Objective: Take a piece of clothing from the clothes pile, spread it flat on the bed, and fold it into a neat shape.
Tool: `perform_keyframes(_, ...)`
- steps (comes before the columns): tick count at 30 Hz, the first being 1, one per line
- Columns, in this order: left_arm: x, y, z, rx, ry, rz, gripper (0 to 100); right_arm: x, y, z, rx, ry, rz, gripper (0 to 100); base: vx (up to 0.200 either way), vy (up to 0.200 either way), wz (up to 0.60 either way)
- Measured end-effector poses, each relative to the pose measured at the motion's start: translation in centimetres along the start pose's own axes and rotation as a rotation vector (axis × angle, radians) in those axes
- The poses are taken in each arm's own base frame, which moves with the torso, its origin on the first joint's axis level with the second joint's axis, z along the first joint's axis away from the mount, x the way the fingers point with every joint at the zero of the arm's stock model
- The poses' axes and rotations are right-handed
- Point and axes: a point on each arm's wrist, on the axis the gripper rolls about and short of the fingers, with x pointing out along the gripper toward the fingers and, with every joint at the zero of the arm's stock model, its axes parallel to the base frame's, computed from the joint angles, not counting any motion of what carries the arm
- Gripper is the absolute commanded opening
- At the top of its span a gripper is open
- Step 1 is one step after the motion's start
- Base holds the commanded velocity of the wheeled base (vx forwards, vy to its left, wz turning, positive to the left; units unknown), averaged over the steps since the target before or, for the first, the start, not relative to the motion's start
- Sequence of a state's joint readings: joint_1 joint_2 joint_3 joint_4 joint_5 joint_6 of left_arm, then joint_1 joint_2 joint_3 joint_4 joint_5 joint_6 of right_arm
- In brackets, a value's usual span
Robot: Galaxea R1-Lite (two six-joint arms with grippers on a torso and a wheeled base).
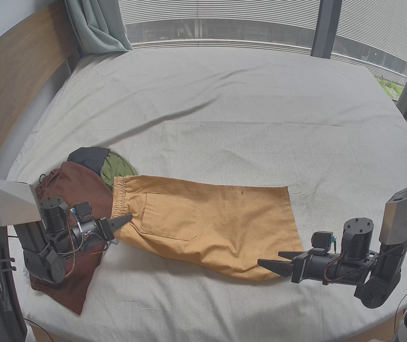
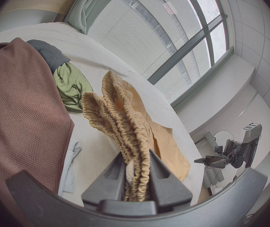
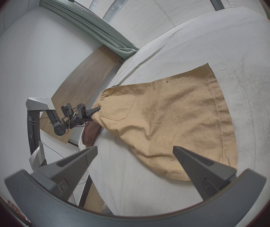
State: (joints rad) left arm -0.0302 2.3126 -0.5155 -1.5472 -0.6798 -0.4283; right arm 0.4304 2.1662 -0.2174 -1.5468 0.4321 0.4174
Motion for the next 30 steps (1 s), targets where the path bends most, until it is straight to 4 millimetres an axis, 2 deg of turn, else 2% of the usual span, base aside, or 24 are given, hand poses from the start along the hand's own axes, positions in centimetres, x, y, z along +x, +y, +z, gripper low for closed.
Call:
perform_keyframes(19,-1.8,0.5,1.3,0.008,-0.026,-0.006,0,0.0,0.0,0.0,0.000,-0.001,-0.001,100,0.000,0.000,0.00)
perform_keyframes(30,-2.1,0.8,1.6,0.010,-0.040,0.007,0,0.0,0.0,0.0,0.000,-0.001,0.000,100,0.000,0.000,0.00)
